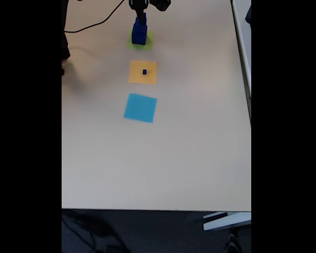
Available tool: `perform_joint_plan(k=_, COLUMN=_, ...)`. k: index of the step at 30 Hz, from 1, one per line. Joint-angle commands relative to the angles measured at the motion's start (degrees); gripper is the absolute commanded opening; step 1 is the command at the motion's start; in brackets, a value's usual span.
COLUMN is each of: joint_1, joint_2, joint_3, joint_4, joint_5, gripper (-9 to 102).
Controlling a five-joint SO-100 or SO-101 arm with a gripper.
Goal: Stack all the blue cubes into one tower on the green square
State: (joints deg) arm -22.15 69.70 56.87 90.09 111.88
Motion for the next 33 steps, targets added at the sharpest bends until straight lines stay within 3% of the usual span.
perform_joint_plan(k=1, joint_1=-0.3, joint_2=0.4, joint_3=-0.1, joint_4=-0.2, joint_5=0.8, gripper=0)
perform_joint_plan(k=33, joint_1=0.5, joint_2=-0.4, joint_3=0.4, joint_4=-0.3, joint_5=6.5, gripper=3)
